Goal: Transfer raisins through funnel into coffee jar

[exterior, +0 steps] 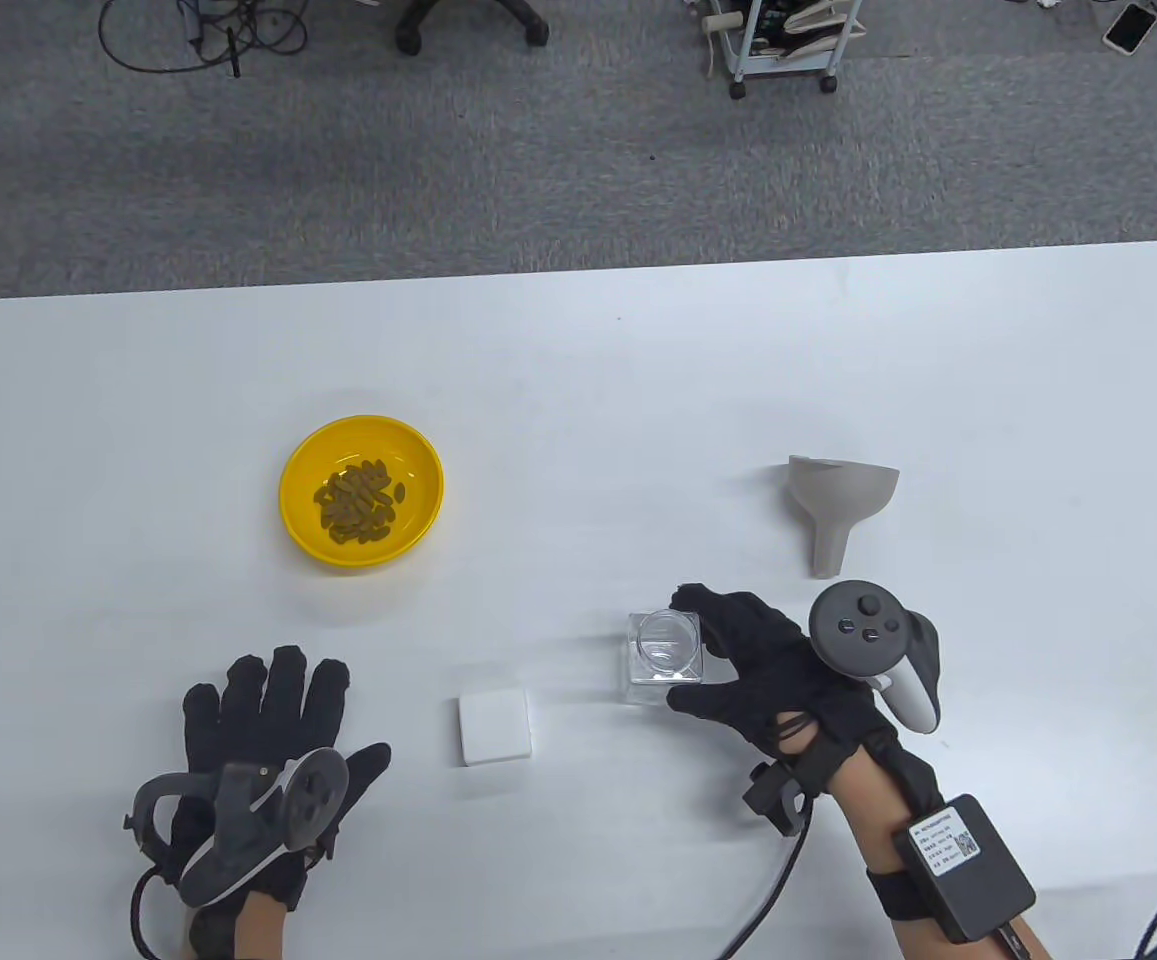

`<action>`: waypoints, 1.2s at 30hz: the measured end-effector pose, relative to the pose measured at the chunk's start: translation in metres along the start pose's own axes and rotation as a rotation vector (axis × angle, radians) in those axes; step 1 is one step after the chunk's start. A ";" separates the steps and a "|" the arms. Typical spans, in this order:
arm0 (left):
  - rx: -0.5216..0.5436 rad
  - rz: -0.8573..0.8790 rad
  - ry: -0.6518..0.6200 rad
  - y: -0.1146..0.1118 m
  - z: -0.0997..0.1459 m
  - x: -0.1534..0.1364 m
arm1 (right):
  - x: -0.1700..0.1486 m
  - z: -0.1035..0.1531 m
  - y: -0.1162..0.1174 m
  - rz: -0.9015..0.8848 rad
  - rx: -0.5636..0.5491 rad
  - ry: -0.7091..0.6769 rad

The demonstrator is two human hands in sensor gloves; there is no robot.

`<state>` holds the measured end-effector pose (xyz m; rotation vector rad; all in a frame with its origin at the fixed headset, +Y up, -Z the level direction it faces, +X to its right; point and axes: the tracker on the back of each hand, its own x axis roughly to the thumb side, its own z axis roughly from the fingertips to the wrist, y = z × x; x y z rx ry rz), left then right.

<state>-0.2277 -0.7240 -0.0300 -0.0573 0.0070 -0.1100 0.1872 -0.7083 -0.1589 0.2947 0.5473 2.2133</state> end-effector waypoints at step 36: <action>-0.019 0.048 0.030 0.000 -0.002 -0.007 | 0.047 -0.075 -0.084 0.968 -0.423 0.418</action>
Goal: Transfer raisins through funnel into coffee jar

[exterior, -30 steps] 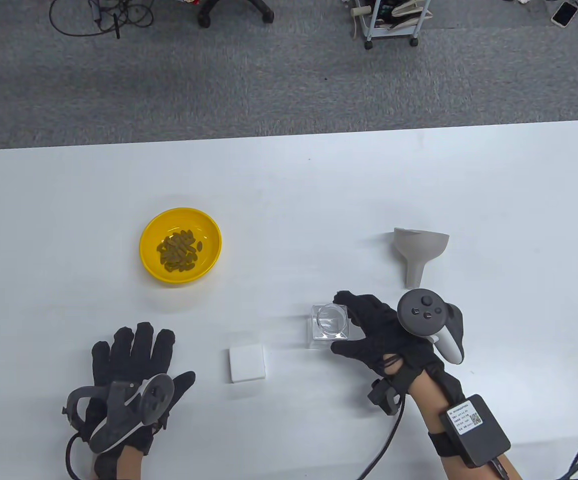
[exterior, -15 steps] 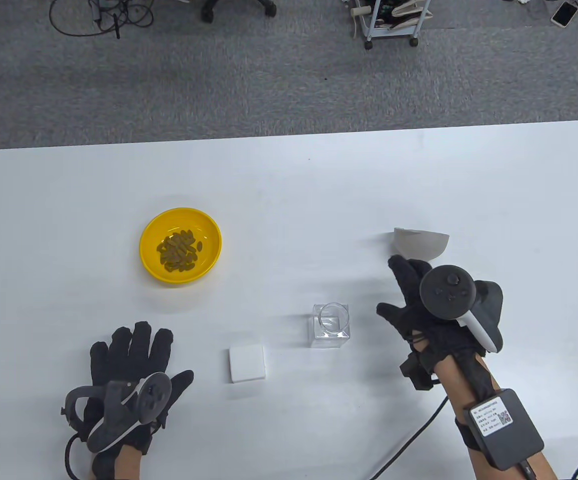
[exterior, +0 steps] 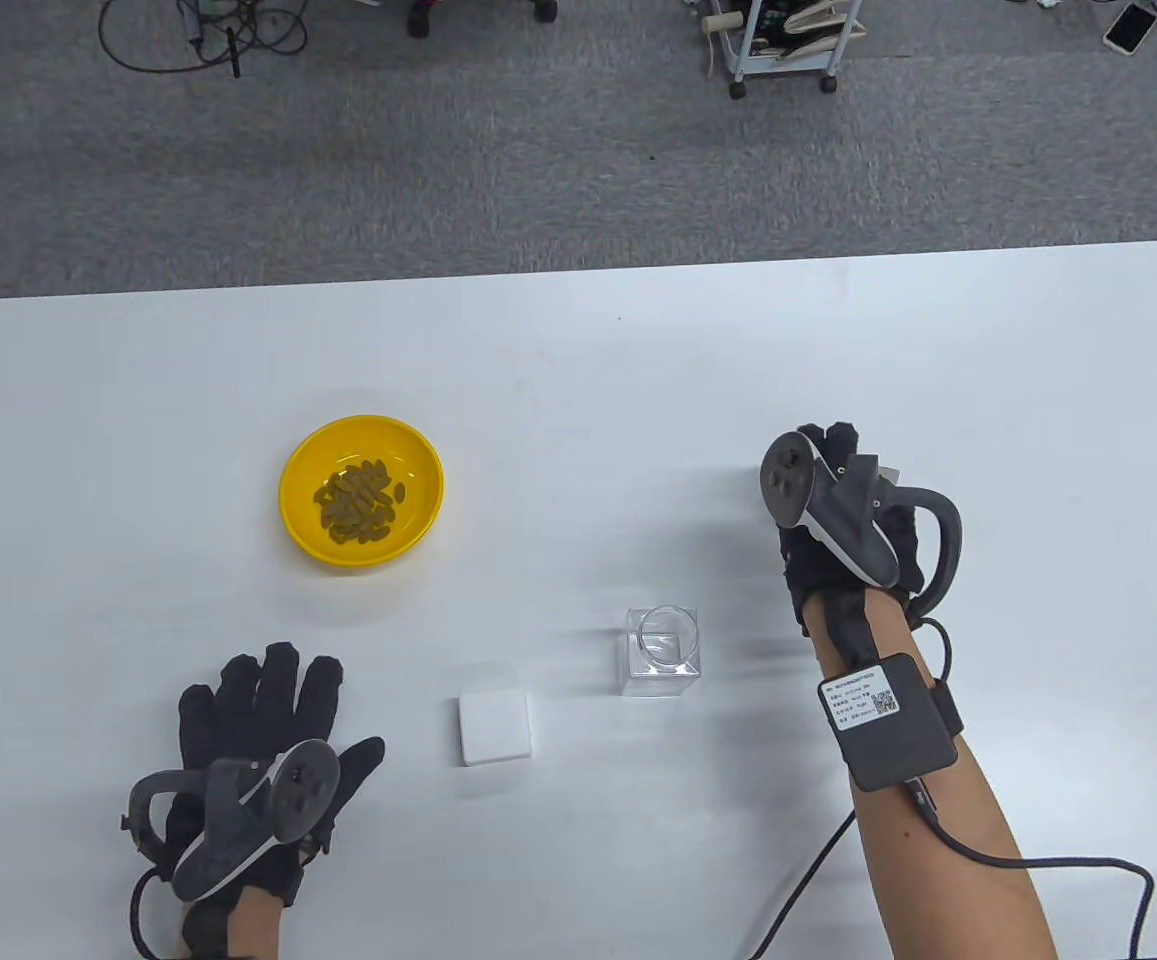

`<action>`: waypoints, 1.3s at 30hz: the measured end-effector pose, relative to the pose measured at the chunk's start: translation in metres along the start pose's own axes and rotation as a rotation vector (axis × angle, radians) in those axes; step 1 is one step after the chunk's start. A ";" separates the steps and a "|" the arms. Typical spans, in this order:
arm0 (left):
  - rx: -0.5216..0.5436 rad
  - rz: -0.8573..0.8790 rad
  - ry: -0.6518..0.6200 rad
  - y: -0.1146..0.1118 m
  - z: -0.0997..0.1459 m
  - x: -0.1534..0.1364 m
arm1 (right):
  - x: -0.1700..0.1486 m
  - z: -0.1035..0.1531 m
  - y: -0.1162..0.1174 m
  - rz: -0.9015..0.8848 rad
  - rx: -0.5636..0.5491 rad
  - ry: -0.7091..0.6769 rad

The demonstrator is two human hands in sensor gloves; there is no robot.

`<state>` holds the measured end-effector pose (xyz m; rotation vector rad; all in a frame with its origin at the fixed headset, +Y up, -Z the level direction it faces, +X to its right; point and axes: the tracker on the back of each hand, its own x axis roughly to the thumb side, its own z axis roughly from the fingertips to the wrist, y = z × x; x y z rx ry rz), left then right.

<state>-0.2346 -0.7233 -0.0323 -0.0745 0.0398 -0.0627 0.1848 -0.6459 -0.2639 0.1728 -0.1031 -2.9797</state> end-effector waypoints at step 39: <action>-0.015 0.031 -0.003 -0.002 -0.001 0.002 | -0.029 0.110 -0.078 -0.582 -0.268 -0.536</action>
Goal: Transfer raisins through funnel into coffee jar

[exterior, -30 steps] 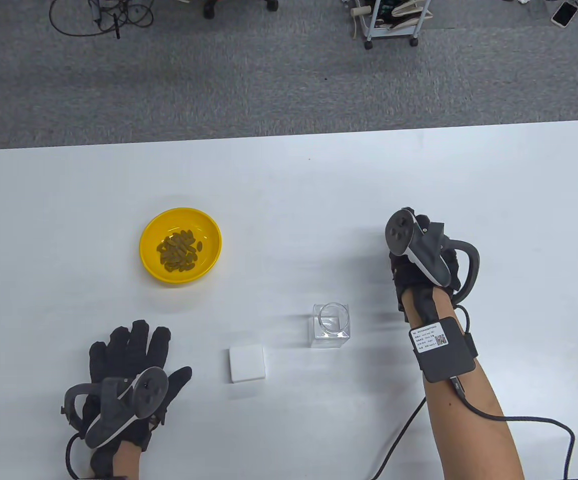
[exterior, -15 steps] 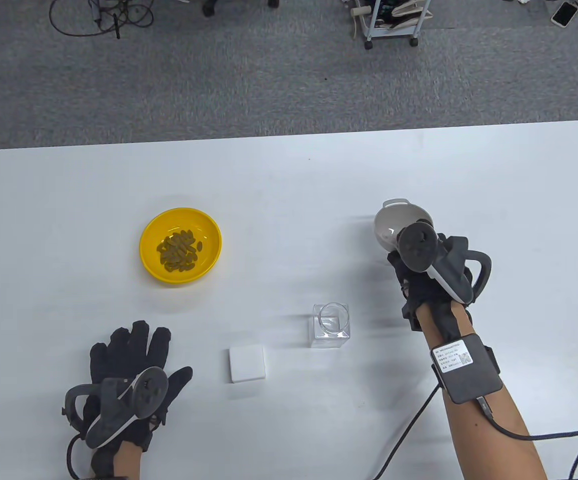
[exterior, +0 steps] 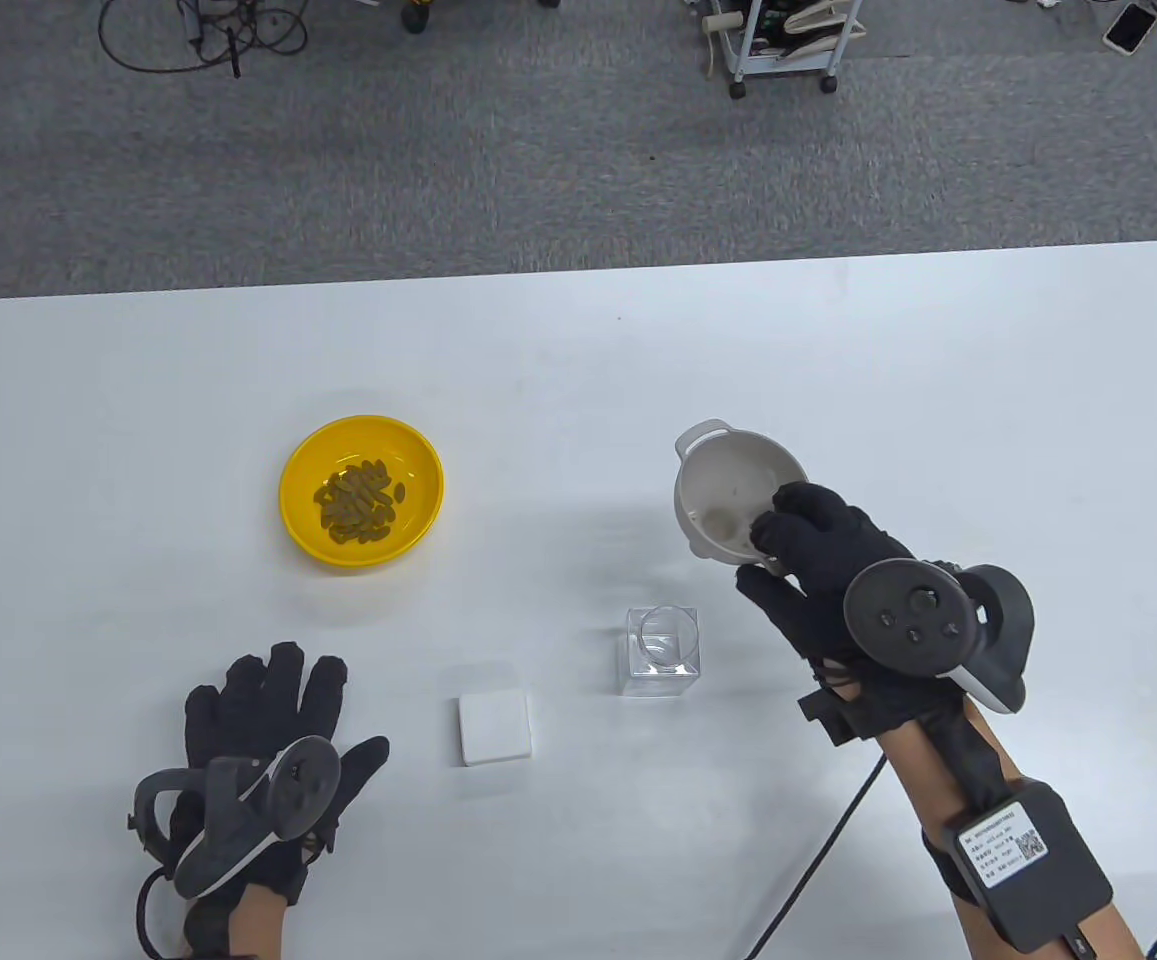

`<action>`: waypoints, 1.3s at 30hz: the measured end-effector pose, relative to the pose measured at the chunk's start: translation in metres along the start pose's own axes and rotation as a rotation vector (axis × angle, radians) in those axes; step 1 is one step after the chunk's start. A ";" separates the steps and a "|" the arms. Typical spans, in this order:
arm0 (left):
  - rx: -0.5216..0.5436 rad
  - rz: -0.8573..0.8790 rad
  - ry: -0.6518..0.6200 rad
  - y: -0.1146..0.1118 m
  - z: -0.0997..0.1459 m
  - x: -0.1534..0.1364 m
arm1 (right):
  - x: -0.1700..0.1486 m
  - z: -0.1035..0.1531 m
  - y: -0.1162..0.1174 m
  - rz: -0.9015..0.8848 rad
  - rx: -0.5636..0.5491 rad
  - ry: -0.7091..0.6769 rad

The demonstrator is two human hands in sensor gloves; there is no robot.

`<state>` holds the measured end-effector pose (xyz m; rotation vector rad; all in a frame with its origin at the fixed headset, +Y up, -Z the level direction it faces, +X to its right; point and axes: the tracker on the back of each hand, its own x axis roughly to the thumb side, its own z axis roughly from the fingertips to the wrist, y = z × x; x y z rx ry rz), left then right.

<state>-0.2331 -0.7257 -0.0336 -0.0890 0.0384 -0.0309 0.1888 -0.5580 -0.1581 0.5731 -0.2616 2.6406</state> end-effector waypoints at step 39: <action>0.008 -0.025 -0.008 0.002 0.002 0.004 | 0.024 0.062 0.011 0.121 0.039 -0.158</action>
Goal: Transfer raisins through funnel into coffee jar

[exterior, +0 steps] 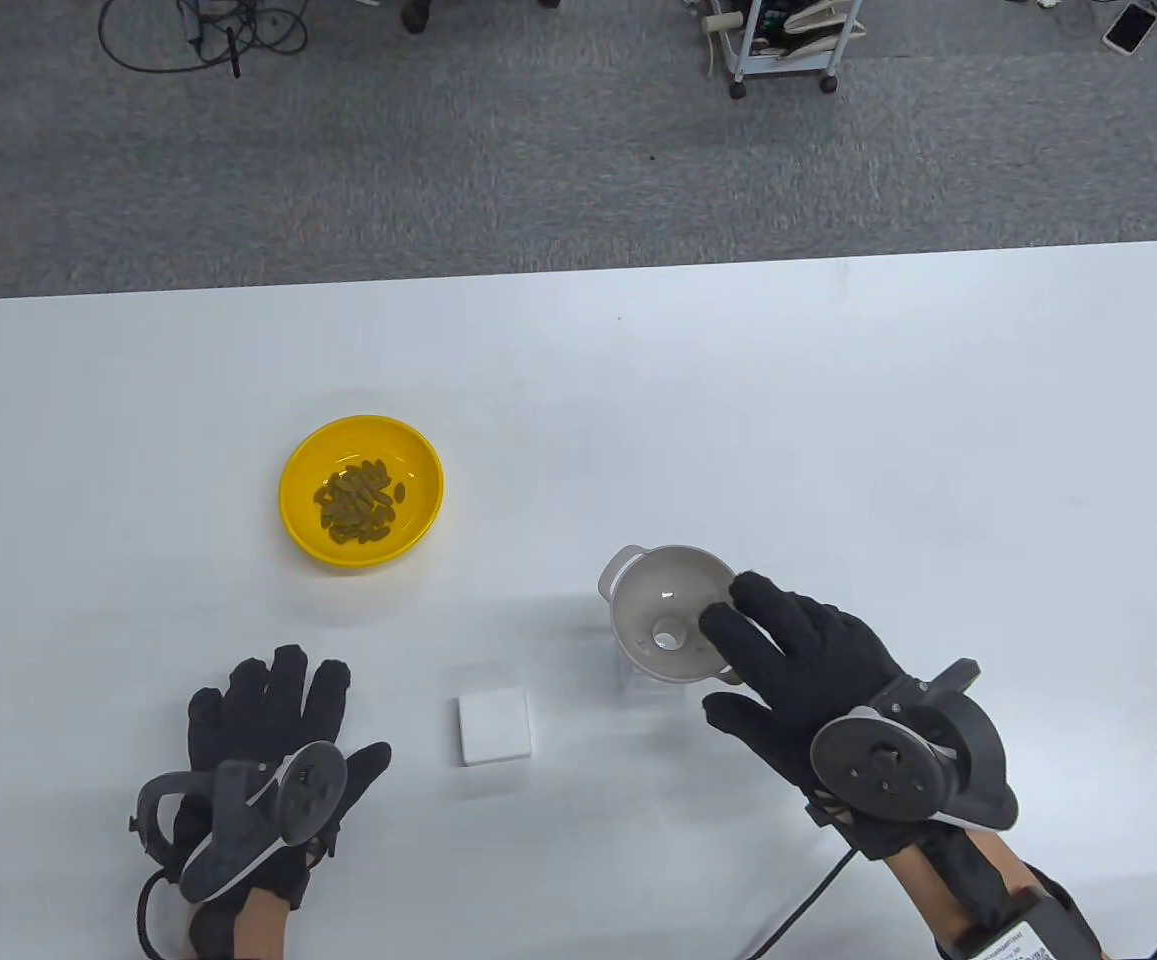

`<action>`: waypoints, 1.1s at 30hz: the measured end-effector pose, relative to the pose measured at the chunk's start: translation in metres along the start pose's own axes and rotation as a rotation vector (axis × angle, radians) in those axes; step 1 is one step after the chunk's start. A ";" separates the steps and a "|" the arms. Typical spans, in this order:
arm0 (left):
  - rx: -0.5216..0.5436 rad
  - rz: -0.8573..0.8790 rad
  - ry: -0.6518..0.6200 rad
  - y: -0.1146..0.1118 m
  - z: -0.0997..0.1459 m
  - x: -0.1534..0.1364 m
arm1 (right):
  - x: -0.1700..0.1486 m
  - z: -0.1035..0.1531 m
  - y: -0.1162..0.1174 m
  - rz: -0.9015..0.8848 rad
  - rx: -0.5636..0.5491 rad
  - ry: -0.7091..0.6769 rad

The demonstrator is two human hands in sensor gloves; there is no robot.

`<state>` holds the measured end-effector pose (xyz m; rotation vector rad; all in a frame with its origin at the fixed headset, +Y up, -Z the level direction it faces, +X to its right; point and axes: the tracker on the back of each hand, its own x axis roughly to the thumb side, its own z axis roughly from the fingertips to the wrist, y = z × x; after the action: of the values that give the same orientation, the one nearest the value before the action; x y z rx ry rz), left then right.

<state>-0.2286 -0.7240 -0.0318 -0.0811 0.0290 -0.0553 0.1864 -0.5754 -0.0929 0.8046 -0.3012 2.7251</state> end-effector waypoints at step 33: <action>0.005 -0.030 0.004 0.000 0.001 0.002 | -0.109 0.094 0.082 0.233 0.113 0.427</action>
<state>-0.2270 -0.7244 -0.0306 -0.0763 0.0317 -0.0856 0.2936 -0.7006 -0.0860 0.2042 -0.1559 3.0614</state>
